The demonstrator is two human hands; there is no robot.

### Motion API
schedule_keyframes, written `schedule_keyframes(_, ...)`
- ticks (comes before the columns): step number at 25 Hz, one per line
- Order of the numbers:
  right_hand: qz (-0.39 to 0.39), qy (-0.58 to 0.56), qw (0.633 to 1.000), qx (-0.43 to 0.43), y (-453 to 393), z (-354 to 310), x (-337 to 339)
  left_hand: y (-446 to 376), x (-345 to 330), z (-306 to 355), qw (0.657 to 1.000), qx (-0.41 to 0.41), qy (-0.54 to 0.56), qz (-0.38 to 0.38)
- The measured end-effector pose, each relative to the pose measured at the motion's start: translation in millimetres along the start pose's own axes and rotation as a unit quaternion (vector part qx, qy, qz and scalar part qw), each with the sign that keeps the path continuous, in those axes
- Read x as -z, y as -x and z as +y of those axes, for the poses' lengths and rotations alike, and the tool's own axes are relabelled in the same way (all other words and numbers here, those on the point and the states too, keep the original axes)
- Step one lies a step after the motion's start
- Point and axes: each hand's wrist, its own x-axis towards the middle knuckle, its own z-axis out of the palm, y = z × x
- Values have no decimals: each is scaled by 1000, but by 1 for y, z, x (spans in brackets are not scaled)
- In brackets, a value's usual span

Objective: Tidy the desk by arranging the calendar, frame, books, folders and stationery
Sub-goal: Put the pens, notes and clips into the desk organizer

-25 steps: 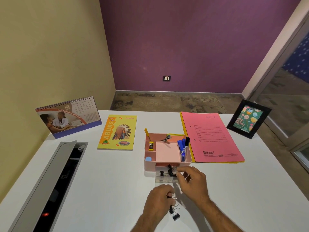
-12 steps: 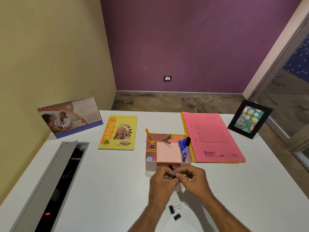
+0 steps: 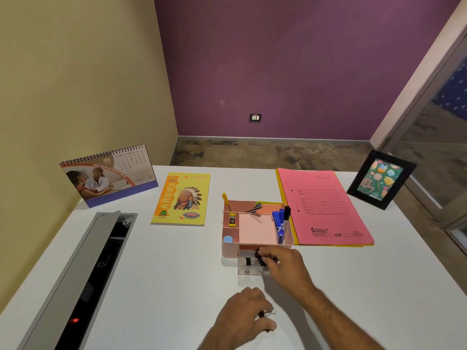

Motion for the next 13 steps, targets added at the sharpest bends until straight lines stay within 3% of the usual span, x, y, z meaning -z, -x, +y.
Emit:
schedule_keyframes(4,-14,49,998,27,4,1,1,3,1,-1,997,-23,-76,-20)
schedule_keyframes(8,60,18,997,42,7,1,2,5,4,-3,995,-14,-101,-13)
schedule_keyframes(13,91,-5,994,60,13,2,1,4,4,-3,992,-14,-124,5)
